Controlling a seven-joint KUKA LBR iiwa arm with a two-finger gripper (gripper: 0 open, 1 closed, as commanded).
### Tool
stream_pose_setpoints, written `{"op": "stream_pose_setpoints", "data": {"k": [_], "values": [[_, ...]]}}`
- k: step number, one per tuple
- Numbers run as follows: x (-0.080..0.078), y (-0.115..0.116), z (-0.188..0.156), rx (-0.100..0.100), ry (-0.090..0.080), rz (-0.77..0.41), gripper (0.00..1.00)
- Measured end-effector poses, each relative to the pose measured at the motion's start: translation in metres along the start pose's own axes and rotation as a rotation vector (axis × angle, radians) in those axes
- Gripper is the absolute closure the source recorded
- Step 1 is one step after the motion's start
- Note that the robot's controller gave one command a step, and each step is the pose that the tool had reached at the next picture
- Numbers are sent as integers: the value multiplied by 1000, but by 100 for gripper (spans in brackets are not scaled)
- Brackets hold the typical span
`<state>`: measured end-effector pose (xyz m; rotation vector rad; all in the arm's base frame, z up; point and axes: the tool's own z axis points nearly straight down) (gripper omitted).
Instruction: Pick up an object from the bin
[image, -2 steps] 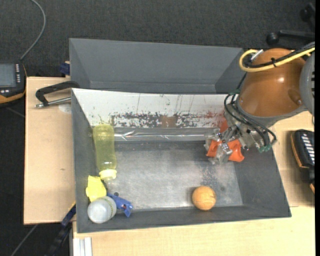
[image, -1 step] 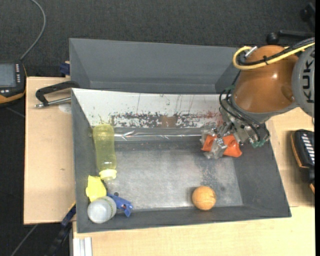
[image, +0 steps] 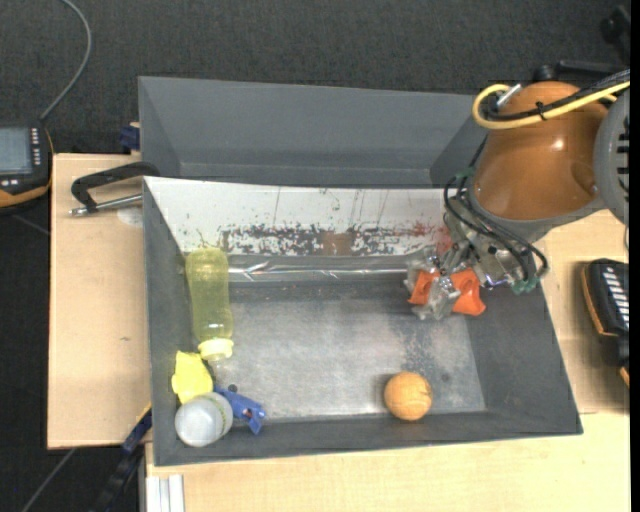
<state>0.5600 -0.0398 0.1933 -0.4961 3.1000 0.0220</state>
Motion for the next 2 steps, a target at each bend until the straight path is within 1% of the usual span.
{"op": "stream_pose_setpoints", "data": {"k": [1,2], "values": [[-17,-1,2,13,-31,31,100],[-10,14,-159,2,-12,156,100]]}}
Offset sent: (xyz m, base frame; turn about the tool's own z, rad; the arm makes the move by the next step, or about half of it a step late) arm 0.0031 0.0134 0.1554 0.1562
